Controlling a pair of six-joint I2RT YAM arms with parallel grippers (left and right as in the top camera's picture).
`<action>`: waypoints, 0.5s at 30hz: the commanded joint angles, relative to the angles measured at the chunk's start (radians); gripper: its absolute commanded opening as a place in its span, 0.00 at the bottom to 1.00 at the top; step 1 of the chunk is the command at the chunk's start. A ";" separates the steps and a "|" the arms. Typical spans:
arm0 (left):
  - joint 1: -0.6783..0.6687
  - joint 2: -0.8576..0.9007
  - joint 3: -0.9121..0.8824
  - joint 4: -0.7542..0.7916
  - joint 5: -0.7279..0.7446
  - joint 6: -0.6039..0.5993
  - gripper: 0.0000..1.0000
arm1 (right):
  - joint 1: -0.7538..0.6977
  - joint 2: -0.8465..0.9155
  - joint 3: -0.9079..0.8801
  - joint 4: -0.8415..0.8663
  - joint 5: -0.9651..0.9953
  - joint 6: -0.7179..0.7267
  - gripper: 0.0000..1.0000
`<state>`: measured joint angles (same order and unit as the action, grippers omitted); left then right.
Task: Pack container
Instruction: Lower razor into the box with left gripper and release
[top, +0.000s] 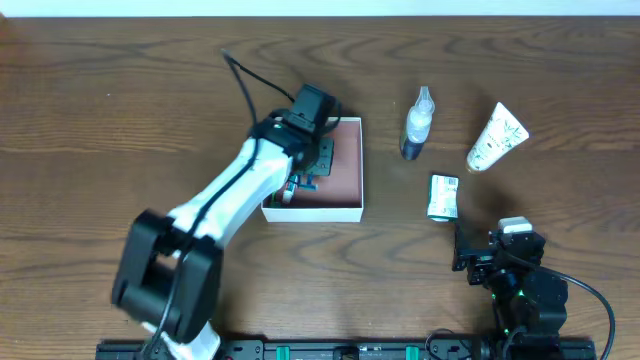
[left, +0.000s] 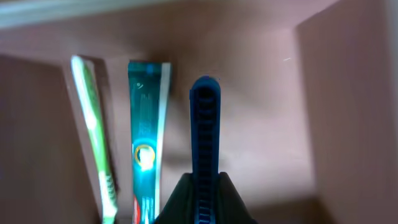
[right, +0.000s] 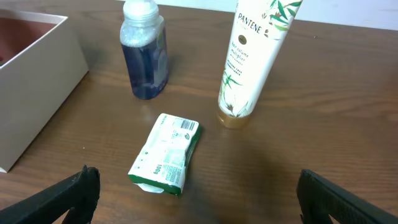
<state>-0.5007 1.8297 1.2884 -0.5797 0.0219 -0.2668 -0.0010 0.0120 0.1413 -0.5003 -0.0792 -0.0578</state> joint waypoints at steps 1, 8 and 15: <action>0.005 0.044 -0.010 0.030 -0.042 -0.016 0.06 | -0.007 -0.006 -0.003 0.000 -0.007 0.013 0.99; 0.003 0.090 -0.010 0.051 -0.040 -0.054 0.09 | -0.007 -0.006 -0.003 0.000 -0.007 0.013 0.99; 0.005 0.059 -0.008 0.018 -0.038 -0.057 0.34 | -0.007 -0.006 -0.003 0.000 -0.007 0.013 0.99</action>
<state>-0.4988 1.9102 1.2869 -0.5480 -0.0017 -0.3096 -0.0010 0.0120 0.1413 -0.5003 -0.0792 -0.0574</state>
